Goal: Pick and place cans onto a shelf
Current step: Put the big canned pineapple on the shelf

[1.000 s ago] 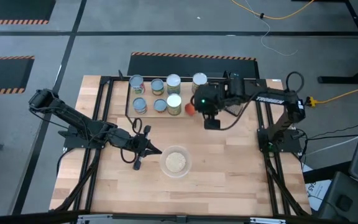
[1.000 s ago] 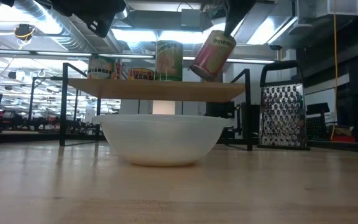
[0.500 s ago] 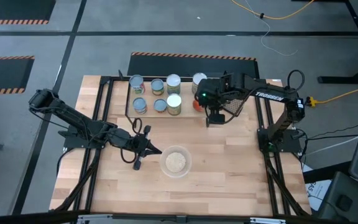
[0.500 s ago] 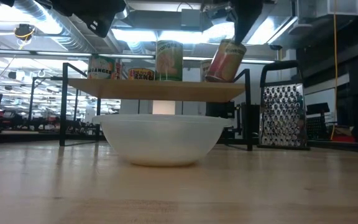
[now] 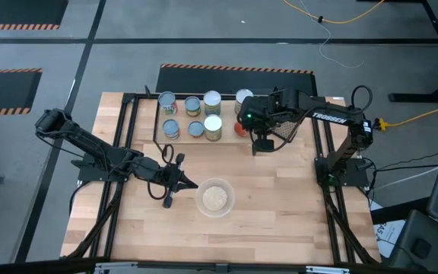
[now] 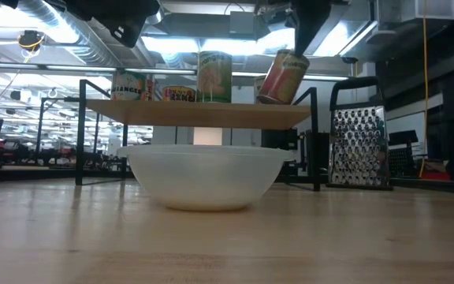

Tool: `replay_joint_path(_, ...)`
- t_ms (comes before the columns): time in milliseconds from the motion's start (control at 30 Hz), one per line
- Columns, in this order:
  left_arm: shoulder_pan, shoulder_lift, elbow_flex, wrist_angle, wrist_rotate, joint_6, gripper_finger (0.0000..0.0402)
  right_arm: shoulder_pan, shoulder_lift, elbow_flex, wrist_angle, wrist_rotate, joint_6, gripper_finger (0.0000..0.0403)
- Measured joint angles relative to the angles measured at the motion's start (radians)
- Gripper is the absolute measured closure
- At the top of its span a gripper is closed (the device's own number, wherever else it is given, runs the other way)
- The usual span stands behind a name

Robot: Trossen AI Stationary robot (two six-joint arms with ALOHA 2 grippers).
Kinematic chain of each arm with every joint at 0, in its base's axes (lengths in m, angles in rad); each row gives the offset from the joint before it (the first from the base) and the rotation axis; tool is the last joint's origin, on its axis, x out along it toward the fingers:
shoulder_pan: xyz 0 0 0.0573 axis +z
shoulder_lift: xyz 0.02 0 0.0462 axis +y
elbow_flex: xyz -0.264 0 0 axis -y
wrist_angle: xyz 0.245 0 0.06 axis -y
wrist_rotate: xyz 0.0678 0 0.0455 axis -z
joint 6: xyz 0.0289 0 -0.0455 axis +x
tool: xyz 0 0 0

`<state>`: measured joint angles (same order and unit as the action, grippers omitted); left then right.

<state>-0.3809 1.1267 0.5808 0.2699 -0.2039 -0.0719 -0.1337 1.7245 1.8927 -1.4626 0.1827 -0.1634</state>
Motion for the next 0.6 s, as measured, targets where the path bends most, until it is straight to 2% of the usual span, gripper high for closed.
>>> replay_joint_path(600, 0.0, 0.0, 0.0, 0.0, 0.0, 0.0, 0.0401, 0.0, 0.0, 0.0, 0.001, -0.001, -0.002, 0.0387)
